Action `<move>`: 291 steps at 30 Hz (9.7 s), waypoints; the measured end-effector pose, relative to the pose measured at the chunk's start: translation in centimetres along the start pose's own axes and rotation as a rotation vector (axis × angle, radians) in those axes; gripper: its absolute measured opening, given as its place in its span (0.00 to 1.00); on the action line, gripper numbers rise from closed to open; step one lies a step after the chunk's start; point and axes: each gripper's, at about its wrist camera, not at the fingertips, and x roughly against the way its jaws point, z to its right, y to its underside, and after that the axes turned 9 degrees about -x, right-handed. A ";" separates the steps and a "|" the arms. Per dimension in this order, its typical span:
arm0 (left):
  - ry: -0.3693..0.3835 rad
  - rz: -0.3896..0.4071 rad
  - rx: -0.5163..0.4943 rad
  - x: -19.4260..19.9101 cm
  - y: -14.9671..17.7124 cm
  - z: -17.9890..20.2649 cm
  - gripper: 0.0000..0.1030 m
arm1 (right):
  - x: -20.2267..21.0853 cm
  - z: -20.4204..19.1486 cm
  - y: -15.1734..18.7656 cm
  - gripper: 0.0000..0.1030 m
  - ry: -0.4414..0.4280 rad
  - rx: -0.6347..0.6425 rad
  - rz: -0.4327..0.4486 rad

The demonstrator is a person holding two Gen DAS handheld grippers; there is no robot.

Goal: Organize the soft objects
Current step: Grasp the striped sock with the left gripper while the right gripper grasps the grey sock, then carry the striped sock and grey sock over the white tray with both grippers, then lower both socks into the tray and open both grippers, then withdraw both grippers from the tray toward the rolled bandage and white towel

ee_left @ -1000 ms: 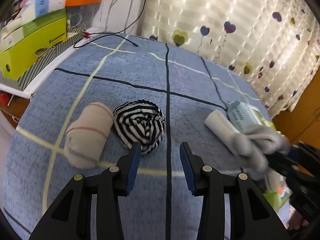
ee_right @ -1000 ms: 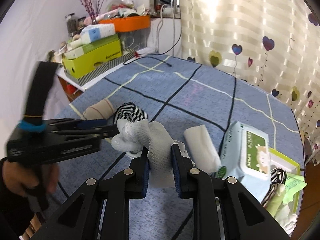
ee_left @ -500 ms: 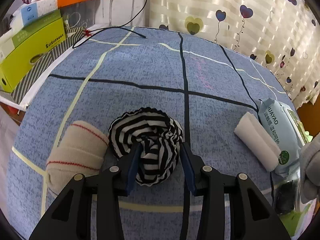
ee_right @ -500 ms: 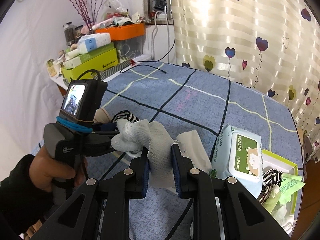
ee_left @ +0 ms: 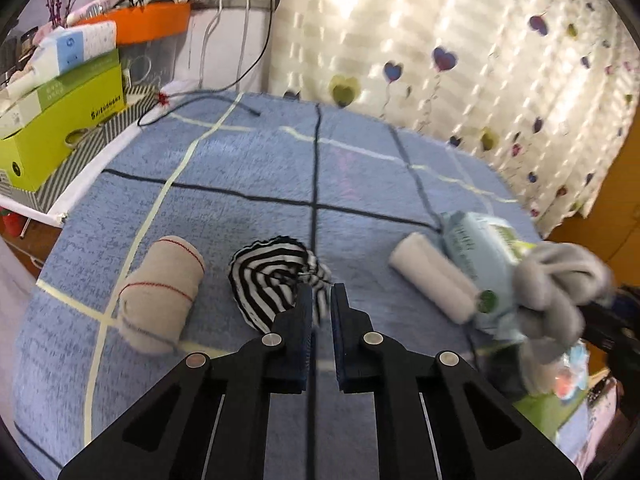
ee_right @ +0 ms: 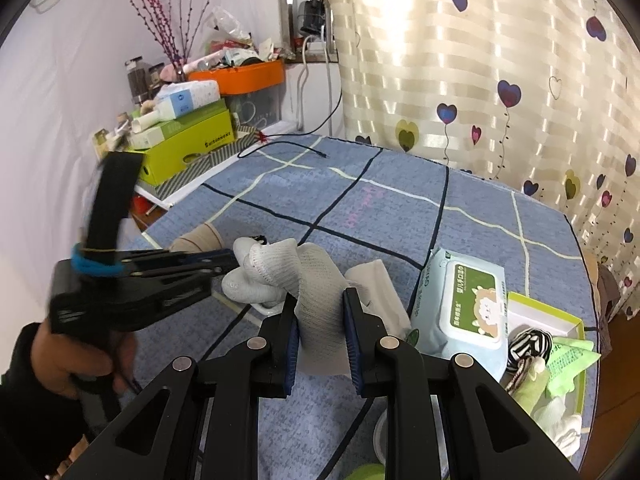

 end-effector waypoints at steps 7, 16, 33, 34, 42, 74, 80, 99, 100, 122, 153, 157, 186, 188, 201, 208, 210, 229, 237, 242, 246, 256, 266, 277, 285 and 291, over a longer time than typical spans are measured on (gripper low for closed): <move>-0.028 0.019 -0.023 0.4 0.6 -0.4 0.19 | 1.6 0.1 0.9 0.19 0.006 -0.009 0.012; -0.098 -0.084 -0.027 -5.5 -0.1 -1.3 0.46 | 1.8 0.3 0.7 0.19 0.013 -0.010 0.016; -0.044 -0.096 -0.011 -5.8 -0.2 -0.9 0.12 | -0.1 1.0 0.2 0.19 0.001 -0.021 -0.010; -0.032 -0.080 -0.011 -4.9 -0.1 -0.6 0.12 | 0.0 1.0 0.2 0.19 0.002 -0.022 -0.008; 0.051 0.042 -0.027 2.1 0.4 2.6 0.12 | 1.6 1.3 0.6 0.19 0.007 -0.031 0.019; 0.238 0.150 -0.183 9.3 0.9 16.1 0.13 | 12.8 7.4 5.1 0.19 0.119 -0.142 0.161; 0.251 0.146 -0.208 9.4 0.9 18.0 0.13 | 14.3 9.0 5.9 0.19 0.136 -0.171 0.181; 0.331 0.099 -0.293 8.3 1.7 24.3 0.13 | 17.3 13.6 8.9 0.19 0.201 -0.258 0.195; 0.337 0.094 -0.298 8.2 1.8 24.7 0.13 | 17.4 13.9 9.0 0.19 0.203 -0.261 0.194; 0.420 -0.062 -0.367 3.8 4.7 29.0 0.13 | 15.8 18.6 13.1 0.19 0.252 -0.340 0.093; 0.425 -0.250 -0.357 -3.4 6.1 30.9 0.13 | 8.8 22.4 14.5 0.19 0.223 -0.369 -0.040; 0.407 -0.239 -0.350 -4.3 5.2 31.2 0.13 | 8.1 22.9 13.8 0.19 0.223 -0.366 -0.032; 0.435 -0.253 -0.367 -2.8 6.8 31.4 0.16 | 9.8 21.7 14.7 0.20 0.247 -0.349 -0.056; 0.434 -0.246 -0.361 -2.7 6.6 31.2 0.20 | 10.0 21.8 14.8 0.26 0.237 -0.365 -0.047; 0.435 -0.191 -0.353 -0.5 6.0 30.4 0.31 | 12.6 21.2 14.3 0.32 0.221 -0.373 0.046; 0.437 -0.162 -0.340 0.8 5.5 29.5 0.31 | 11.9 21.6 14.1 0.32 0.242 -0.383 0.043; 0.436 -0.151 -0.334 1.2 5.3 29.2 0.31 | 12.2 21.0 14.1 0.32 0.231 -0.359 0.038; 0.444 -0.091 -0.299 4.0 5.1 27.0 0.31 | 13.6 19.2 14.3 0.15 0.243 -0.350 0.082; 0.428 -0.076 -0.282 4.8 5.0 25.6 0.31 | 10.8 20.0 15.6 0.13 0.255 -0.388 -0.005; 0.427 -0.059 -0.282 5.5 4.8 25.4 0.30 | 13.0 18.9 14.6 0.13 0.270 -0.366 0.036; 0.412 -0.033 -0.286 6.4 4.7 25.0 0.31 | 14.7 17.3 13.9 0.16 0.267 -0.348 0.072; 0.382 0.000 -0.282 7.6 4.9 23.8 0.31 | 16.5 13.7 13.1 0.40 0.251 -0.296 0.106; 0.350 0.011 -0.279 8.1 5.3 22.6 0.31 | 15.8 11.9 12.9 0.42 0.219 -0.272 0.094; 0.339 0.032 -0.258 8.7 5.1 21.3 0.42 | 15.5 11.3 12.2 0.42 0.203 -0.254 0.091; 0.333 0.059 -0.206 8.9 4.6 17.8 0.42 | 13.3 8.9 10.1 0.43 0.158 -0.196 0.079; 0.280 0.061 -0.136 8.3 4.0 12.9 0.42 | 10.8 6.4 7.8 0.44 0.109 -0.136 0.064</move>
